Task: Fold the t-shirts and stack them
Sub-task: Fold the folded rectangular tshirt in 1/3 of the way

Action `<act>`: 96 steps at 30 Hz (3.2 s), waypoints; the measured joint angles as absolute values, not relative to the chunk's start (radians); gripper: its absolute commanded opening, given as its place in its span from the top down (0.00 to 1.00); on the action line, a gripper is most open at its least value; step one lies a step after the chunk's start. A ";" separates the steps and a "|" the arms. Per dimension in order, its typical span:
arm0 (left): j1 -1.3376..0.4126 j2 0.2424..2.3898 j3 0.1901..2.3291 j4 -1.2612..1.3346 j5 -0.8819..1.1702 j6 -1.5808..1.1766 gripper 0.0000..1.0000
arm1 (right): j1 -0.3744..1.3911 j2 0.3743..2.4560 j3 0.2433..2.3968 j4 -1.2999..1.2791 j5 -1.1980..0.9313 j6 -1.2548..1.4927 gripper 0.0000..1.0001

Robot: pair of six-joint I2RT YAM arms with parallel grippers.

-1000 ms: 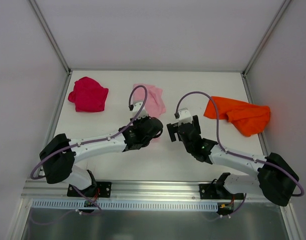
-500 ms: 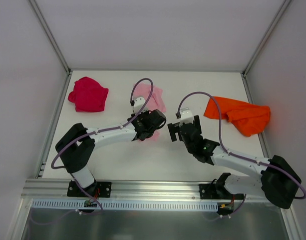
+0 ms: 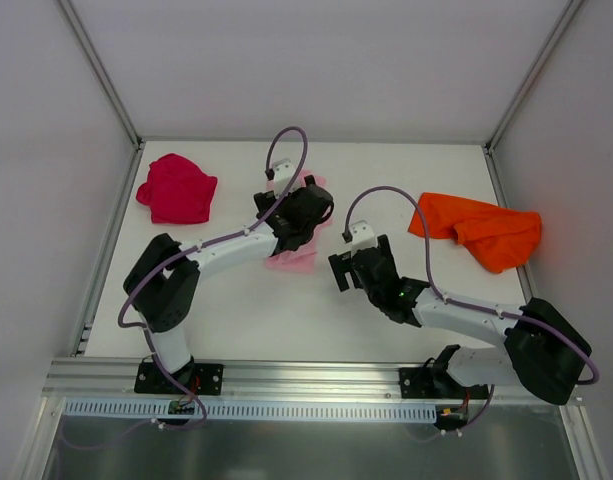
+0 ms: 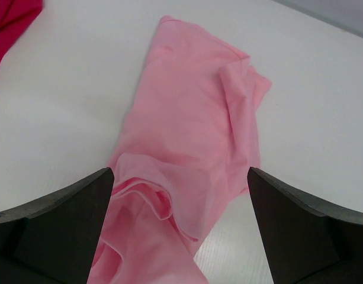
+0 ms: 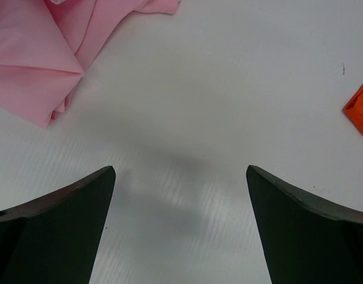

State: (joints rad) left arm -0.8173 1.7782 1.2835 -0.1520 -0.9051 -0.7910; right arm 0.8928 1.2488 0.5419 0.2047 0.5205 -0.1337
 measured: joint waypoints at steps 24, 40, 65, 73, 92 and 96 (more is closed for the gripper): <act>-0.910 1.375 1.015 -0.943 -1.172 -1.647 0.01 | 0.854 1.578 1.051 -0.022 0.107 -0.118 0.00; -0.909 1.048 0.694 -0.829 -1.150 -1.597 0.01 | 0.796 1.766 1.179 -0.163 -0.078 -0.118 0.00; -0.908 1.016 0.584 -0.685 -1.102 -1.533 0.01 | 0.867 2.000 1.413 -0.293 -0.130 -0.188 0.00; -0.908 1.016 0.526 -0.596 -1.084 -1.483 0.01 | 0.870 1.992 1.377 -0.226 -0.054 -0.188 0.00; -0.908 1.043 0.453 -0.387 -1.022 -1.366 0.01 | 0.873 1.932 1.382 -0.126 0.113 -0.287 0.00; -0.908 1.028 0.433 -0.377 -1.021 -1.354 0.01 | 0.876 1.917 1.385 -0.111 0.177 -0.327 0.00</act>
State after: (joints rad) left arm -0.9085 1.0279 0.4328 -0.3767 -1.0206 -1.3540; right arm 0.8761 1.9167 1.3849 -0.1108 0.1772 -0.3275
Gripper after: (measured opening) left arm 0.989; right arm 0.995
